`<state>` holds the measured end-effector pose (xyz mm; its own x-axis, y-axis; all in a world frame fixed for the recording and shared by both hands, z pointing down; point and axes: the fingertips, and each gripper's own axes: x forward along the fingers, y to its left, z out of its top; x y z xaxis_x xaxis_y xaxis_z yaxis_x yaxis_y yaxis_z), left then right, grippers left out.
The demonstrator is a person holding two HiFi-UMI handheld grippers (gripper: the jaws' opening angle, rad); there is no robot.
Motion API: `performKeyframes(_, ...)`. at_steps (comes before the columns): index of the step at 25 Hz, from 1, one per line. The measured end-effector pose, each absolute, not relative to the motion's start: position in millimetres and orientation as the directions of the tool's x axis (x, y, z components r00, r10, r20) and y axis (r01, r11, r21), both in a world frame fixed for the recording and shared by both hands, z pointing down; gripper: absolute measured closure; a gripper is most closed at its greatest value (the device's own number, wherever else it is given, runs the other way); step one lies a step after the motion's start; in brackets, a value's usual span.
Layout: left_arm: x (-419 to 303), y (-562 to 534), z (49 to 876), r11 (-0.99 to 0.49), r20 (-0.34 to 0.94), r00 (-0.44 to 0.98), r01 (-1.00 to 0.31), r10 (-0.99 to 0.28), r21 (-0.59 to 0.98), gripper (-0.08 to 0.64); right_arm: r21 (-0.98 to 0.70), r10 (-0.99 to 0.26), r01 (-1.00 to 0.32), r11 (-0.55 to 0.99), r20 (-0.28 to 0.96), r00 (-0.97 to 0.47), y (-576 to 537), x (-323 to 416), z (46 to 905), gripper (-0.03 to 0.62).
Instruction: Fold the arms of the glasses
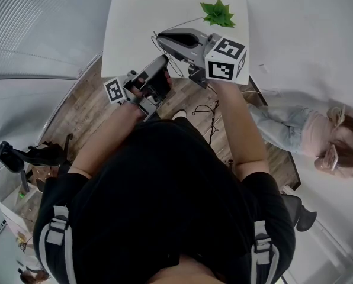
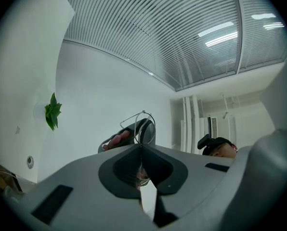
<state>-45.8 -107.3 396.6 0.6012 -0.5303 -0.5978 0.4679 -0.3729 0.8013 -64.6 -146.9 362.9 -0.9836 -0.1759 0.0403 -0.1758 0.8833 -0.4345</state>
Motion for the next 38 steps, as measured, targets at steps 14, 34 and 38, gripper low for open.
performKeyframes(14,-51.9,-100.4,394.5,-0.387,-0.589,0.586,0.444,-0.557,0.808,0.546,-0.367,-0.321,-0.32,0.873,0.061,-0.945,-154.5,-40.7,357.3,0.502)
performKeyframes(34,-60.0,-98.6,394.9,-0.413,-0.568,0.565,0.39,-0.598,0.823,0.546,-0.425,-0.589,-0.563,0.709,0.083,-0.804,-206.7,13.8,376.2,0.451)
performKeyframes(38,-60.3,-100.0,397.4,-0.41,-0.565,0.569,0.389,-0.598,0.825,0.546,-0.444,-0.584,-0.549,0.708,0.068,-0.809,-213.4,10.8,375.6,0.456)
